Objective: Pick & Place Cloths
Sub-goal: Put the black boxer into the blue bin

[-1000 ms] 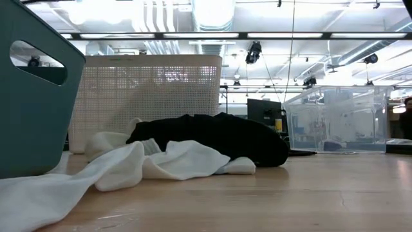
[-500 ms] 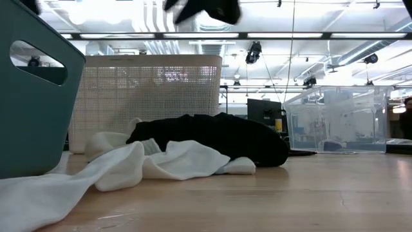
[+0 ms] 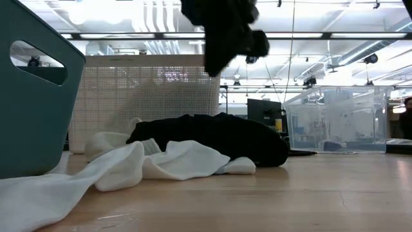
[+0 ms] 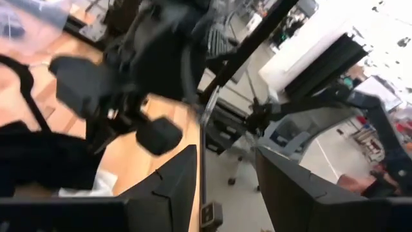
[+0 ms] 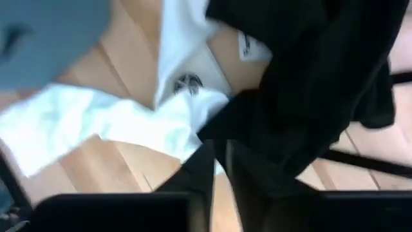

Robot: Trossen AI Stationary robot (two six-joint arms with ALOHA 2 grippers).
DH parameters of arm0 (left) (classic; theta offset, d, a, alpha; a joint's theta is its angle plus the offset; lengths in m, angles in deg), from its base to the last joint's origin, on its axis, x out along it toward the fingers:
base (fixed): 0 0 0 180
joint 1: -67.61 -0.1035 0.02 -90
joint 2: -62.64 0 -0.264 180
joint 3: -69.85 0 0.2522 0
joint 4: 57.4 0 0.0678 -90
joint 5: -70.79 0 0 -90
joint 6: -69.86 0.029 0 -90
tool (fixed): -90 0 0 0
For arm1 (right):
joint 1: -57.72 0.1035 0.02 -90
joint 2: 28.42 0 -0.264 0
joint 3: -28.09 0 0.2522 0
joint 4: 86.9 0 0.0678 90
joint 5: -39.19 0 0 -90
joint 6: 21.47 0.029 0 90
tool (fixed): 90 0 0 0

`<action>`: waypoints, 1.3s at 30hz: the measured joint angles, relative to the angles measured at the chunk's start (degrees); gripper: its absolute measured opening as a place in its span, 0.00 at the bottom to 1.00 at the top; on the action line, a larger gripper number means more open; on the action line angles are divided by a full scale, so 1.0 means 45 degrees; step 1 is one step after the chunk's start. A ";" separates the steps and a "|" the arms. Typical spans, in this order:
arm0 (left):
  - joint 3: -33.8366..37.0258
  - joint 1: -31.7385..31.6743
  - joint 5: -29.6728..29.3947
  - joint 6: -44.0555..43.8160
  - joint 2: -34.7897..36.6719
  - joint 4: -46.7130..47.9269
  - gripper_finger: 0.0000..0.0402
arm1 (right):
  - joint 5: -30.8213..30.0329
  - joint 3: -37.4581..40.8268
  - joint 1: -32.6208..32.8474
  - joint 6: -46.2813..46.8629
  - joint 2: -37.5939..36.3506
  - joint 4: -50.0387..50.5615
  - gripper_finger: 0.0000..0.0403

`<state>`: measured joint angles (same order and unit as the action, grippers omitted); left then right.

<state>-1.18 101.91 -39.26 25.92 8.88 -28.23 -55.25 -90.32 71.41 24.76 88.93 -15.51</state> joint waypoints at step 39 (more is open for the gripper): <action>0.0019 -0.0019 -0.1247 0.0353 -0.0058 -0.0426 0.41 | -0.0685 0.5097 -0.0011 0.2983 -0.2392 -0.3468 0.15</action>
<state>-1.10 101.83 -44.87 27.51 8.62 -30.14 -58.33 -67.39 71.36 38.19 78.16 -31.12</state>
